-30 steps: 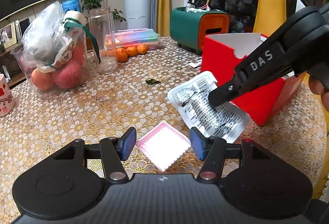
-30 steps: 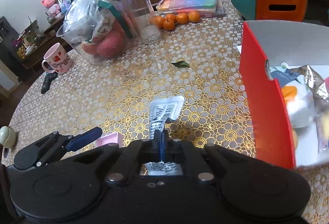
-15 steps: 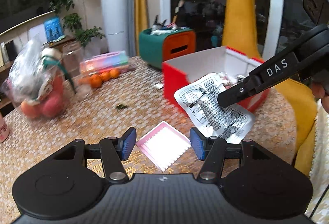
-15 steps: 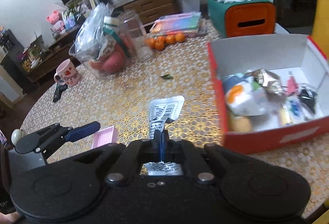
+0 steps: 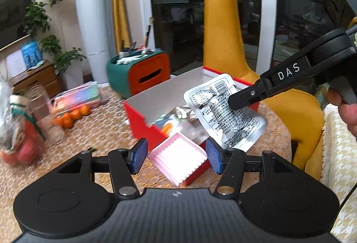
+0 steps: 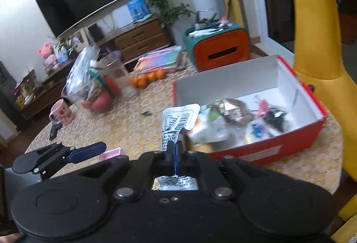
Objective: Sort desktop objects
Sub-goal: 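Carry the pink brush and silver blister pack with both tools over the red box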
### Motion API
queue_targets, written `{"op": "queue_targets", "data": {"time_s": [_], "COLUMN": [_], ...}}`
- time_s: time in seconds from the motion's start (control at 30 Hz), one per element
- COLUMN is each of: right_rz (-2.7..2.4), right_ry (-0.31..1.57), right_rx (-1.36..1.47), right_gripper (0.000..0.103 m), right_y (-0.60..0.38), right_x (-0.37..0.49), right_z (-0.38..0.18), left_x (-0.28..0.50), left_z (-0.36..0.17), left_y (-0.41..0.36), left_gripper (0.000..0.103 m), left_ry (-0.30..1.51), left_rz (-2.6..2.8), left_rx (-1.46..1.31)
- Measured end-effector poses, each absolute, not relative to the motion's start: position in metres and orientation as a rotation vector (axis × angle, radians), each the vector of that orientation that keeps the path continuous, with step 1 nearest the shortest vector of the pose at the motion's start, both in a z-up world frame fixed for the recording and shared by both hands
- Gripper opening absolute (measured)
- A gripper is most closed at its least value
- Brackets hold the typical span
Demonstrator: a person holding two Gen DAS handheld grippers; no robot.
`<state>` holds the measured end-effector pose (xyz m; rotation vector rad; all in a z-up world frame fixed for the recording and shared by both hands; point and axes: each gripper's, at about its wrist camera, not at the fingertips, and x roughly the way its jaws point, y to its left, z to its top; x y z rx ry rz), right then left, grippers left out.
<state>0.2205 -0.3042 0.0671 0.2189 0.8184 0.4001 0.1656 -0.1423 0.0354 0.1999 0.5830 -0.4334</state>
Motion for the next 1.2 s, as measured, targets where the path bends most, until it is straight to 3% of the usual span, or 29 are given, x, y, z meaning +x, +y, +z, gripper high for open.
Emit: {"op": "queue_targets", "data": {"time_s": [0.63,1.2], "right_rz": [0.207,0.213], "right_ry": [0.752,0.894], "right_rx": [0.293,0.315], "right_gripper": [0.000,0.000], "right_y": [-0.385,-0.373], "right_x": [0.283,0.344], "right_z": [0.047,-0.016], "left_x": [0.247,0.313], "left_z": [0.027,-0.026], "left_y": [-0.219,-0.243], "left_gripper": [0.056,0.056], "left_ry": [0.612,0.755], "left_rz": [-0.473,-0.463], "left_rx": [0.252,0.263]}}
